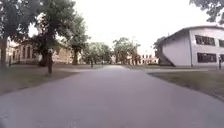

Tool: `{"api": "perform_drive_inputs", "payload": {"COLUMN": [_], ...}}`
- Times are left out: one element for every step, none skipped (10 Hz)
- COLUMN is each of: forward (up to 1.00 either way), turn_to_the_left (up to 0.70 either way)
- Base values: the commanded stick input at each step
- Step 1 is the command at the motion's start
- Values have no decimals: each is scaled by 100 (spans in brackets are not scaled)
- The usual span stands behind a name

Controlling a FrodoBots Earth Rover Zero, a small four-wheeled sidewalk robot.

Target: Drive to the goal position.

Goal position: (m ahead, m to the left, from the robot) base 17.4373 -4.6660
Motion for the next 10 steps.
{"api": "perform_drive_inputs", "payload": {"forward": [45, 45, 45, 45, 45, 45, 45, 45, 45, 45], "turn_to_the_left": [0, 0, 0, 0, 0, 0, 0, 0, 0, 0]}}
